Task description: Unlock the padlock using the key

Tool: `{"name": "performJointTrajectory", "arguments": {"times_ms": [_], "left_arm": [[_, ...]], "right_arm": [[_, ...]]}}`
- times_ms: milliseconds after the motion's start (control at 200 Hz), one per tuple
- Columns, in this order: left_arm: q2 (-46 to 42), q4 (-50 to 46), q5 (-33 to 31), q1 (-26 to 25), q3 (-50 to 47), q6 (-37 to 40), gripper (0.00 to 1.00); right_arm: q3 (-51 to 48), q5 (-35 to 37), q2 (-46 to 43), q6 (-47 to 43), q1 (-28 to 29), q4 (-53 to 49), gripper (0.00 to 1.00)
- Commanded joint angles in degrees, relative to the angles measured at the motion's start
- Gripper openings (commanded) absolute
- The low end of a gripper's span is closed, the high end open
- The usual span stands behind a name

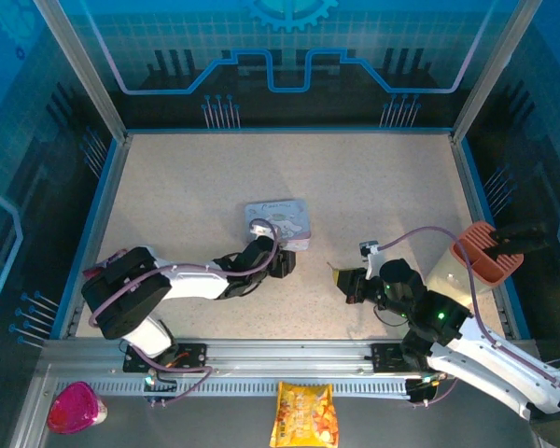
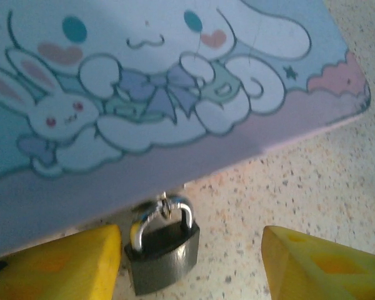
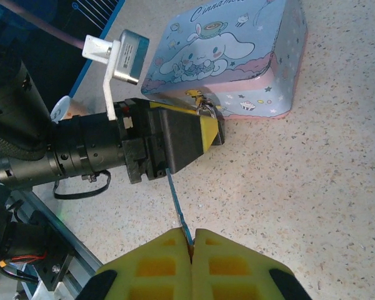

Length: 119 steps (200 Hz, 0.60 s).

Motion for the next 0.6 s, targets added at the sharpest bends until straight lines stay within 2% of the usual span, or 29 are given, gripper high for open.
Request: {"name": "performJointTrajectory", "arguments": {"times_ms": [0, 335, 495, 590], "left_arm": [[1.6, -1.2, -2.1, 1.3, 1.9, -2.4, 0.62], [5.0, -5.5, -1.4, 2.1, 5.7, -3.5, 0.62], [6.5, -5.0, -1.1, 2.6, 6.0, -5.2, 0.58], [6.7, -4.7, -1.2, 2.6, 6.0, -5.6, 0.52]], "right_arm": [[0.9, 1.2, -0.7, 0.7, 0.9, -0.3, 0.0], [0.6, 1.4, -1.2, 0.6, 0.9, -0.5, 0.0], [0.6, 1.2, -1.0, 0.6, 0.9, -0.3, 0.0], [0.5, 1.2, -1.2, 0.7, 0.9, -0.5, 0.0]]}}
